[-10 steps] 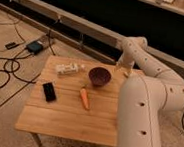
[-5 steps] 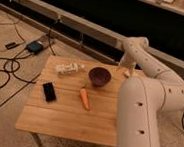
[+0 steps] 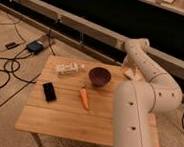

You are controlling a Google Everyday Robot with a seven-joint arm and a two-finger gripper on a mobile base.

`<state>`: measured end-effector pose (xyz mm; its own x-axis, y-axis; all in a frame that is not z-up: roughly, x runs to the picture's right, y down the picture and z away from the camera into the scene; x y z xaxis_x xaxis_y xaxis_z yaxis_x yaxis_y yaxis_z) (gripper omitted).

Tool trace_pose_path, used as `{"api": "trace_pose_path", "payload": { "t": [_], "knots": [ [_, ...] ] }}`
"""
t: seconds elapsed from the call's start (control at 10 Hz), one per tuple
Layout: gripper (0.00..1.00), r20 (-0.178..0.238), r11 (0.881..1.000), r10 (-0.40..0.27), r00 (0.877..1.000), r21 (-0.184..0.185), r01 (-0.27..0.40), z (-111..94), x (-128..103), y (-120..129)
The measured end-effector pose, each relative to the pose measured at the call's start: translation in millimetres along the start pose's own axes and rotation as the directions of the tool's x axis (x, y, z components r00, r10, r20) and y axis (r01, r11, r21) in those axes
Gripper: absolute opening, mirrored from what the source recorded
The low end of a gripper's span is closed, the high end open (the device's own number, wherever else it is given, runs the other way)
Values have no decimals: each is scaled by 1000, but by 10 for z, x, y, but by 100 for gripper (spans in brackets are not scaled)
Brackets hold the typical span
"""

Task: Wipe the white sponge on the table

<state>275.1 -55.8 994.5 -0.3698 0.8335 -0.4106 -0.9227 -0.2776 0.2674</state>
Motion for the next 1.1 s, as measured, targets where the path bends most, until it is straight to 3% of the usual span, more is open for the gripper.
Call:
{"api": "trace_pose_path", "payload": {
  "t": [0.5,0.8,1.1],
  "knots": [
    [65,2,999,6,1000,38,-6,129,-74,-158],
    [65,-8,993,-77,997,89,77,214,-71,-242],
    [65,-33,977,-173,984,123,176,240,-51,-283]
  ]
}}
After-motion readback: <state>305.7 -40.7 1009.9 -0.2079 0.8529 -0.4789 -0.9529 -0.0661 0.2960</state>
